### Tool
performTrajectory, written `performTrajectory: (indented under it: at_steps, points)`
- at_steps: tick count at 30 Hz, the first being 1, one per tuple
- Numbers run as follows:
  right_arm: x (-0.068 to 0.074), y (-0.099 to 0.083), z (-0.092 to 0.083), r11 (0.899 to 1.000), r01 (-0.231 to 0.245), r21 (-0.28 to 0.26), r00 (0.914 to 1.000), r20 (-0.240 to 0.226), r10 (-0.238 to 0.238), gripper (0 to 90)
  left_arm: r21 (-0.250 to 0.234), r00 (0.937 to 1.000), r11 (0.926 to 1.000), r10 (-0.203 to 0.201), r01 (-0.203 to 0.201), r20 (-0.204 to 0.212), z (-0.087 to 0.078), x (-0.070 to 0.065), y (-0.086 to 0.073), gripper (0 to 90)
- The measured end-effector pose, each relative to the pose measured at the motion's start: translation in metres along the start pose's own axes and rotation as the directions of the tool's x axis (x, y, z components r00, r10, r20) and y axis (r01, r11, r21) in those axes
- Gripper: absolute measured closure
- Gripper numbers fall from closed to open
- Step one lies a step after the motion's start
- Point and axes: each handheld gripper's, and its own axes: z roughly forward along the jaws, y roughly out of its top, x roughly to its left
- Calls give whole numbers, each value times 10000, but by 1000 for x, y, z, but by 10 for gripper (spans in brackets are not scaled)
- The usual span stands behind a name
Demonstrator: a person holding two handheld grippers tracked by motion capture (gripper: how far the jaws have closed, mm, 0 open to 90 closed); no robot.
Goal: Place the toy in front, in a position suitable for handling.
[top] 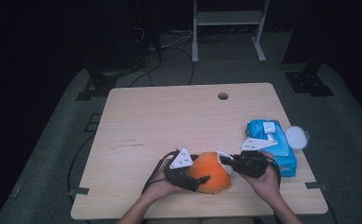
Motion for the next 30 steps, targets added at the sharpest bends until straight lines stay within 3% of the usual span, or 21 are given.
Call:
performTrajectory:
  at_steps: [2,5,7,10,14,17,20,23,24,28,30]
  points:
    - [4,2,0,9999,64,-95,10000,-69,-64,829,30,9997,9997,240,-240,-58,1,-4,1,172]
    - [20,7,3,9986,472,-238,9969,-612,-486,828,170,9967,9967,799,-796,-162,1,-10,3,171]
    - [25,8,6,9965,828,-87,9954,-475,-831,828,208,9963,9961,859,-857,-72,-1,-9,2,170]
    - [17,5,5,9976,689,-72,9968,-392,-692,828,97,9980,9981,608,-609,164,-2,-4,0,184]
    - [2,0,-3,9997,211,-84,9998,46,-211,829,143,9976,9975,688,-690,120,-1,-6,1,185]
    - [7,1,-4,9997,210,-125,9998,-35,-210,831,108,9975,9977,664,-667,233,-2,-5,1,170]
    - [15,3,-1,9976,694,-59,9976,-74,-694,830,-252,9983,9997,-48,63,580,-7,7,-2,86]
    - [12,2,-2,9977,681,-30,9977,-16,-681,830,-116,9947,9973,-711,722,736,-6,14,-7,48]
    - [6,1,-3,9989,472,6,9989,83,-472,830,-19,9938,9976,-691,695,870,-5,14,-8,125]
    - [10,3,-3,9992,386,-99,9992,-85,-387,831,131,9989,9996,-248,243,399,-2,4,-1,196]
    - [20,7,-1,9990,361,-271,9968,-701,-379,830,163,9999,9999,-18,15,156,-1,-4,4,221]
